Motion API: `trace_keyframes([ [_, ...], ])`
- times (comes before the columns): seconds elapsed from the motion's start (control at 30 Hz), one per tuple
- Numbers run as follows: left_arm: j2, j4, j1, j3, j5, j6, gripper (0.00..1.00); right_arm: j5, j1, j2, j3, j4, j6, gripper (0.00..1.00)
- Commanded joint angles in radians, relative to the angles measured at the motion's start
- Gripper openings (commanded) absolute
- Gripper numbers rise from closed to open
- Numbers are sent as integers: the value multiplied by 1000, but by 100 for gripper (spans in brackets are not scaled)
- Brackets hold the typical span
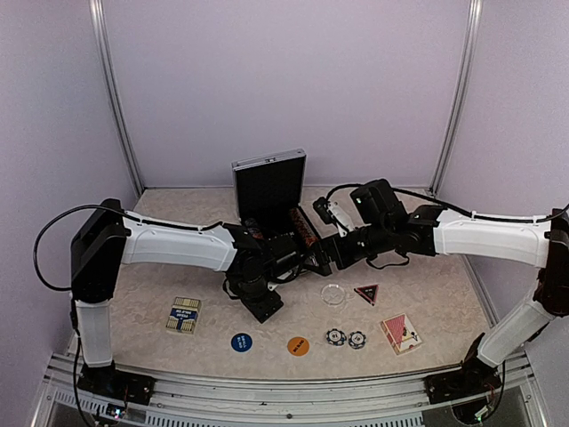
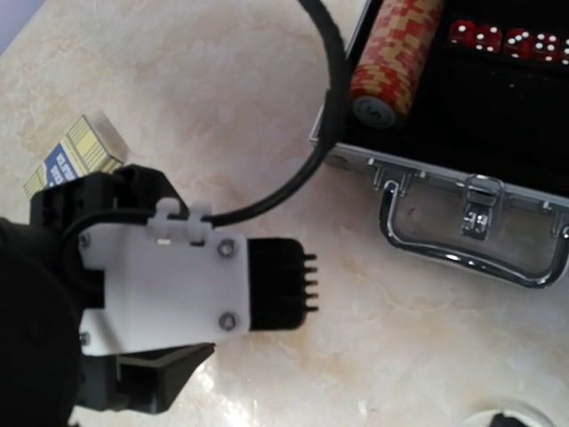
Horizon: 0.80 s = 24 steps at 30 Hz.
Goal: Pack up texas hold em set
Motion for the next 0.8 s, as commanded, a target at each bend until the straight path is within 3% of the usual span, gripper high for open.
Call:
trace_keyframes([
  [0.0, 24, 10, 4, 9, 7, 20, 72, -30, -6, -6, -33, 39, 12, 100],
  [0.3, 56, 66, 49, 11, 112, 71, 70, -39, -5, -21, -48, 44, 17, 100],
  [0.63, 61, 86, 79, -15, 165, 81, 51, -47, -6, -16, -35, 48, 20, 100],
  [0.77, 63, 86, 86, -22, 171, 79, 49, -49, -5, -10, -26, 47, 19, 100],
])
